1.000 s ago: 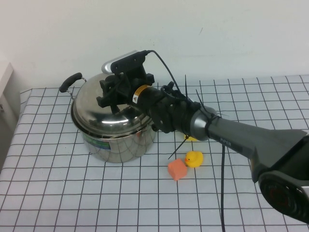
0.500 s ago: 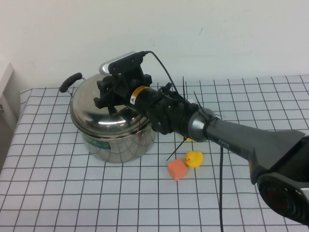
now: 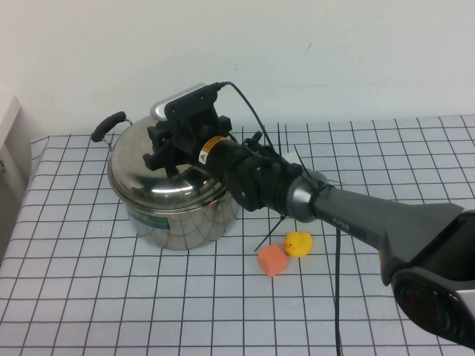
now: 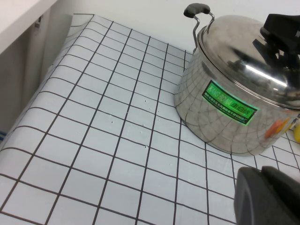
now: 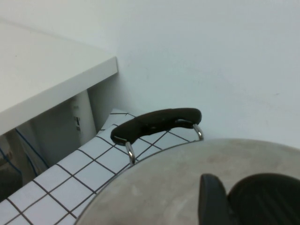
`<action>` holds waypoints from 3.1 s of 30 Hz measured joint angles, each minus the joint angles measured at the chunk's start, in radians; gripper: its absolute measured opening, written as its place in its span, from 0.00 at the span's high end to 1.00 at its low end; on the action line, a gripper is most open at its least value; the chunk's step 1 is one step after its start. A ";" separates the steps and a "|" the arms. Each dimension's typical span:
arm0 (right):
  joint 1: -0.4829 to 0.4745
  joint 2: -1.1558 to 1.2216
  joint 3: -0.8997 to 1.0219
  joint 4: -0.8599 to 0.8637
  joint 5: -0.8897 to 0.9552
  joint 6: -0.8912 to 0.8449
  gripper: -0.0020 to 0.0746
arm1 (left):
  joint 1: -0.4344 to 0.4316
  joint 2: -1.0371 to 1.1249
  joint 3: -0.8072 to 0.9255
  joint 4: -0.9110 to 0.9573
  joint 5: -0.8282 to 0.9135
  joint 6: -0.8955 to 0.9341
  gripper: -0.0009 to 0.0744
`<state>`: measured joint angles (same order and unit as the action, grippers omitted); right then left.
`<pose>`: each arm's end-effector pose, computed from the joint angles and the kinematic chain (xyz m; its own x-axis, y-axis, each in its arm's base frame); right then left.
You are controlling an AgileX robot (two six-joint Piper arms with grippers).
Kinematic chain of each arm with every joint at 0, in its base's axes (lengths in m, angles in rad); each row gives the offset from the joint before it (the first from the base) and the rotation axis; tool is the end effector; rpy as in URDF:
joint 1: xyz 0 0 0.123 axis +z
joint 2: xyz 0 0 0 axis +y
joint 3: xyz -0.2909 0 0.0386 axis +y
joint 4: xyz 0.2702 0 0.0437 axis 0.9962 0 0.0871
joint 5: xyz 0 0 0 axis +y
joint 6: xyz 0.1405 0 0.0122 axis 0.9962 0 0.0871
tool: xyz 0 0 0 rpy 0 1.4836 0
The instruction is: Cover the pot
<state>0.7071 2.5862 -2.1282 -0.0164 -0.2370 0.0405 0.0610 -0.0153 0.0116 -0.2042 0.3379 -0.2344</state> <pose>0.5082 0.4350 0.1444 -0.1174 -0.0681 -0.9907 -0.6498 0.7597 0.0248 0.1156 -0.0025 0.1683 -0.2182 -0.4276 -0.8772 -0.0946 0.9039 -0.4171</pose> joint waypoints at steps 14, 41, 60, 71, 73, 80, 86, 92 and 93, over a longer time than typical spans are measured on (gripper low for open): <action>0.000 0.000 0.000 0.016 0.023 -0.002 0.52 | 0.000 0.000 0.000 0.000 0.000 0.004 0.99; -0.008 0.001 -0.001 0.024 -0.003 -0.047 0.52 | 0.000 0.000 0.000 0.000 0.000 0.004 0.99; -0.008 0.031 -0.003 0.040 -0.034 -0.033 0.43 | 0.000 0.000 0.000 0.000 0.000 0.000 0.99; -0.008 -0.056 -0.005 0.036 0.086 -0.040 0.32 | 0.000 0.000 0.000 0.000 0.000 0.000 0.99; -0.008 -0.115 -0.005 0.029 0.164 -0.040 0.33 | 0.000 0.000 0.000 0.000 0.000 0.000 0.99; -0.001 -0.307 -0.005 -0.034 0.416 -0.040 0.53 | 0.000 0.000 0.000 0.000 0.000 0.000 0.99; 0.019 -0.438 -0.005 -0.062 0.561 -0.011 0.82 | 0.000 0.000 0.000 0.000 0.000 0.000 0.99; 0.023 -0.592 0.168 -0.064 0.550 -0.006 0.96 | 0.000 0.000 0.000 0.000 0.000 0.000 0.99; 0.023 -0.631 0.228 -0.066 0.533 -0.006 0.97 | 0.000 0.000 0.000 0.000 0.000 0.000 0.99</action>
<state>0.7297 1.9555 -1.9007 -0.0826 0.2955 0.0341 0.0610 -0.0153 0.0116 -0.2042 0.3379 -0.2345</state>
